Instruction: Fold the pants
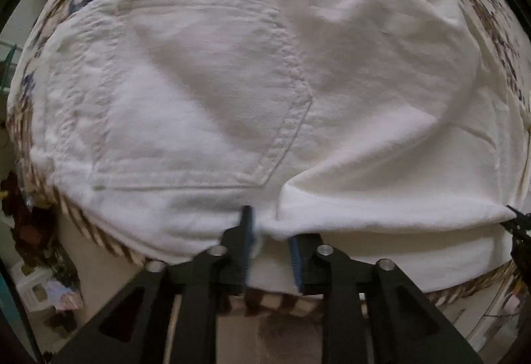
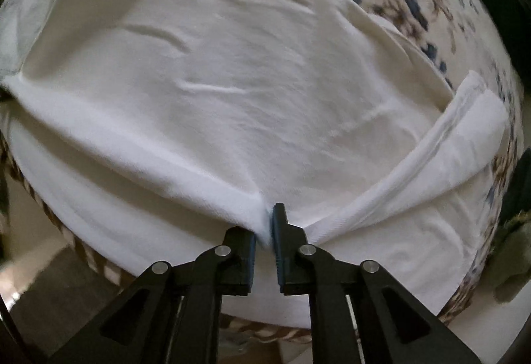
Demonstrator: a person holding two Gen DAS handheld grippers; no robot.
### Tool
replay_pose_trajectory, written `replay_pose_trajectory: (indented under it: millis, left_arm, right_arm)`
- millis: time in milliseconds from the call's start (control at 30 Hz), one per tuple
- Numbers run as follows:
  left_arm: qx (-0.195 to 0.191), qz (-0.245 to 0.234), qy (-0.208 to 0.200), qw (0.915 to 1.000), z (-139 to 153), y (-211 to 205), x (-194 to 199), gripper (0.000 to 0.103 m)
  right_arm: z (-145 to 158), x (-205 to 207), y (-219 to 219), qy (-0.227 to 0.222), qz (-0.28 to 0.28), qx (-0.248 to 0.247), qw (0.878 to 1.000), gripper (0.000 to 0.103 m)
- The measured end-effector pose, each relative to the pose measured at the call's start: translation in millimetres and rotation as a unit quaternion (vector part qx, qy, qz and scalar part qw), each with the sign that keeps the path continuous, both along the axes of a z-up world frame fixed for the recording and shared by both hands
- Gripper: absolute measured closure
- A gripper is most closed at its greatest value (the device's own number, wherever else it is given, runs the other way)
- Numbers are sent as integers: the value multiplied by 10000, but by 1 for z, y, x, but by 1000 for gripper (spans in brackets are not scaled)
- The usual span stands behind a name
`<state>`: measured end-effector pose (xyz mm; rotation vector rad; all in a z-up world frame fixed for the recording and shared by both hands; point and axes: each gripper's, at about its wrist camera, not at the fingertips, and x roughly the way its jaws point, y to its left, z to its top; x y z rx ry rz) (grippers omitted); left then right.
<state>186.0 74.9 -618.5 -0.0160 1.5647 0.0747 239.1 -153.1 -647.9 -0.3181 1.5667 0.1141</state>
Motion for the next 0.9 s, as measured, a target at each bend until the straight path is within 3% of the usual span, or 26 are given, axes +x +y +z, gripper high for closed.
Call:
replay_pose_trajectory:
  millis: [67,100,133,333,400,500,733,800,867,900]
  left_arm:
    - [136,-116,-49,9998,12,-7,-4,67]
    - [194,-148,-101,9997,18,-9,-7,59]
    - [232,-167,-219,9994,28,-11,-11,48]
    - [536,-488,-1215,9899,84,-44,-23,4]
    - [591,-599,-1318,9877,85,-62,-26,4]
    - [789,-714,-1242,9865,78,-88,3,4]
    - [1151,-1001,-1121,9819,53,-152,44,4]
    - [1152,-1044,-1126,9814,49,-164,51,4]
    - [1169,-1083,-1125,9808,47,-173,55,4]
    - [1154,-1117,-1114,9807,46,-176,54,4]
  right_arm:
    - [10,-1,-3,21,-195,117,9997,68]
    - [15,-3,-6,32,-318,171,9993,28]
    - [20,-4,-8,36,-426,245,9988,7]
    - [53,-17,-30,4,-1096,606,9921,7]
    - [63,-18,-42,-85,-1326,632,9891,7]
    - [77,-12,-69,-259,-1837,691,9802,7]
    - [81,36,-154,-611,-3352,722,9374,7]
    - [73,56,-163,-626,-3423,754,9345,8]
    - [56,70,-162,-535,-3366,591,9383,13]
    - [47,74,-161,-446,-3346,575,9396,27]
